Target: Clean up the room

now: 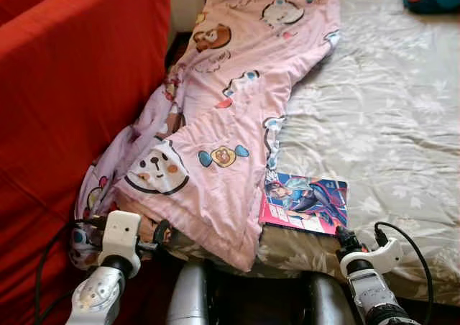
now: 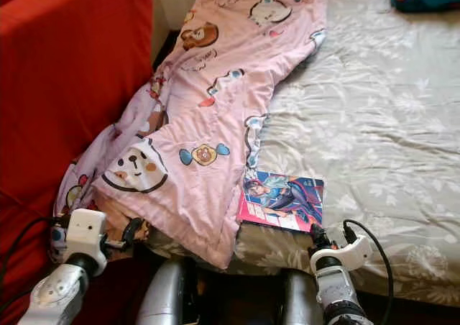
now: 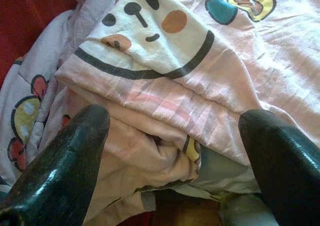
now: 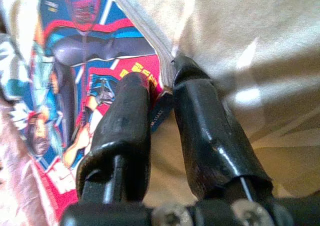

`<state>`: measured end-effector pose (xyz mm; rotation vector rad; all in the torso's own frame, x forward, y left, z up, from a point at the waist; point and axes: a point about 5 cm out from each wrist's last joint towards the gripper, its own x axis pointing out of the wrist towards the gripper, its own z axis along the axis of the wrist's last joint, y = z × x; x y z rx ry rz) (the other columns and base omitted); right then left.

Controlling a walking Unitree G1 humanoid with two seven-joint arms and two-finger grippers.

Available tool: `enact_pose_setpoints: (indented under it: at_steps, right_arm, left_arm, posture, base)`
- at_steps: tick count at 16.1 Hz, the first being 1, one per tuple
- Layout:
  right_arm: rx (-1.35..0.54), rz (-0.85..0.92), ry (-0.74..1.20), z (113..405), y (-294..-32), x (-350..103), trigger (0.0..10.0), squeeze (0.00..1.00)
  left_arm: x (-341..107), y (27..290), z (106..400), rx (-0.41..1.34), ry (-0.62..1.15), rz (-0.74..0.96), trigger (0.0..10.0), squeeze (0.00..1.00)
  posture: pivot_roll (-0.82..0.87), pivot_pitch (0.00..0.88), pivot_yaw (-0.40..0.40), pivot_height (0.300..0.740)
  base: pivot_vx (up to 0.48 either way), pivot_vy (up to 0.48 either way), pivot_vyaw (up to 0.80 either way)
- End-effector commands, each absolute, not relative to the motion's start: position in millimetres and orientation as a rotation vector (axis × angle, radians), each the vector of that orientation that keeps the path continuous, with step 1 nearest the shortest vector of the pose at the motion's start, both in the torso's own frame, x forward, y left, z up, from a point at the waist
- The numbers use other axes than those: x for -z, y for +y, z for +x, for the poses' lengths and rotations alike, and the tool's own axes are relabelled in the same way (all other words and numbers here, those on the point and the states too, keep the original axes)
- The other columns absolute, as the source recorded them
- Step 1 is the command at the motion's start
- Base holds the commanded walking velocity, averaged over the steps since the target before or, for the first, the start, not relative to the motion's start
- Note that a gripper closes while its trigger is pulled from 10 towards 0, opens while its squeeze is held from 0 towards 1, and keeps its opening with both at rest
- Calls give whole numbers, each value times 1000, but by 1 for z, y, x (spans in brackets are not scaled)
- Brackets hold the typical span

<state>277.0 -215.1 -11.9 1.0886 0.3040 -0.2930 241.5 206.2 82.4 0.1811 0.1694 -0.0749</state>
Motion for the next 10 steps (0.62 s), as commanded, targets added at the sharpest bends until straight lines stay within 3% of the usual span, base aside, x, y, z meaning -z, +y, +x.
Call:
enact_pose_setpoints:
  at_steps: [1, 5, 8, 9, 10]
  right_arm:
    - [212, 1055, 303, 282, -201, 9, 0, 0]
    - [81, 974, 50, 308, -204, -30, 0, 0]
    - [40, 707, -92, 311, -202, -61, 0, 0]
    - [22, 593, -125, 308, -197, -71, 9765, 0]
    - [19, 559, -154, 305, -196, -79, 10000, 0]
  left_arm:
    - [-75, 207, 244, 62, 187, 193, 10000, 0]
    - [-71, 202, 258, 45, 169, 178, 10000, 0]
    - [-64, 197, 269, 17, 154, 156, 10000, 0]
    - [-62, 195, 272, 7, 150, 148, 10000, 0]
    - [-60, 194, 273, 1, 148, 143, 10000, 0]
  posture:
    - [130, 112, 104, 590]
    - [83, 56, 84, 590]
    - [36, 1, 55, 590]
    - [16, 0, 44, 590]
    - [7, 0, 36, 590]
  base:
    - [0, 0, 0]
    - [0, 0, 0]
    - [0, 0, 0]
    - [0, 0, 0]
    - [0, 0, 0]
